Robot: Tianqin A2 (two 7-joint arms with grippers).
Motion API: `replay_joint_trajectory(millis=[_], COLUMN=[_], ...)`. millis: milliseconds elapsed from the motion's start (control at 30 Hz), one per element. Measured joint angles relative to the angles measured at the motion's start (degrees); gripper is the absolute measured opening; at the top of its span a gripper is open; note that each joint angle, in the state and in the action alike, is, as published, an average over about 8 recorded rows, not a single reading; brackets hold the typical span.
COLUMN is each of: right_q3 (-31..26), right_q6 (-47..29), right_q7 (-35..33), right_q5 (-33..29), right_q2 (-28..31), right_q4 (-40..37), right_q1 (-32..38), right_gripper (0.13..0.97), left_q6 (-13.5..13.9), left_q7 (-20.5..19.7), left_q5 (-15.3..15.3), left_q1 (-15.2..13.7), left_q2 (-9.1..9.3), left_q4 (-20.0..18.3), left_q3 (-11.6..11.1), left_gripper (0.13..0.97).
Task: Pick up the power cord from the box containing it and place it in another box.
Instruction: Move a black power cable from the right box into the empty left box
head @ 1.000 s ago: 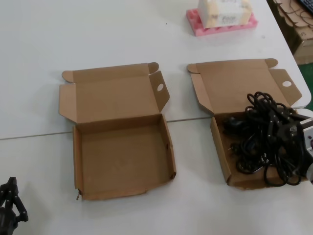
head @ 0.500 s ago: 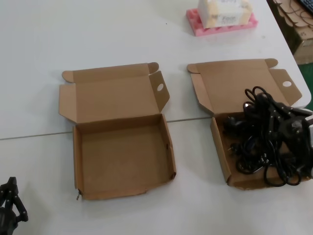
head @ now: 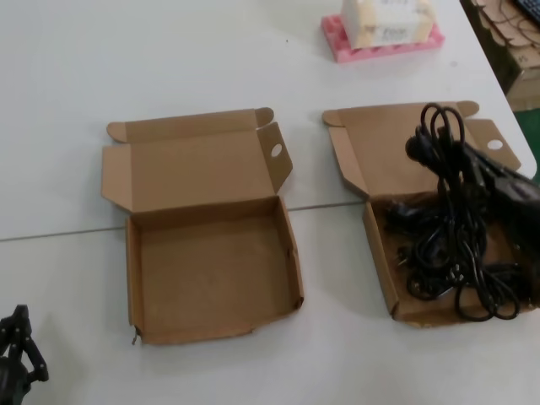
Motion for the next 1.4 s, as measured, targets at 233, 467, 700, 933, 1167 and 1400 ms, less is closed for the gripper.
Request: replay_joint_trajectory(millis=[233,467,700,933,1167,1400], right_q3=[9.0,4.3,-3.3,-9.9,-13.5,-14.5], right_q6=[-9.7,-10.6,-9.2,-6.9,-5.2,-5.9], right_q7=[0.0,0.0,0.0,0.0,0.0,0.0], right_q5=[-1.3,-2.7,-5.7,-9.0,-11.2,-11.3], right_q2=[-5.8,-7.9,-13.8,-19.6,-22.1,-21.8], right_q4=[3.6,7.5,4.9,0.5,-2.0,-2.7], right_q1=[-0.6,-0.6,2.1,4.9,5.6,5.3], right_gripper=[0.160,0.159,0.159,0.159,0.159,0.171], left_q6=[0.0,0.0,0.0,0.0,0.0,0.0], left_q7=[0.0,0.0,0.0,0.0,0.0,0.0], left_q5=[0.0,0.0,0.0,0.0,0.0,0.0], left_q1=[0.0,0.0,0.0,0.0,0.0,0.0], left_q2=[0.00,0.00,0.00,0.00,0.00,0.00], left_q4=[0.0,0.0,0.0,0.0,0.0,0.0], left_q3=[0.0,0.0,0.0,0.0,0.0,0.0], left_gripper=[0.163,0.163,0.163,0.163,0.163,0.163])
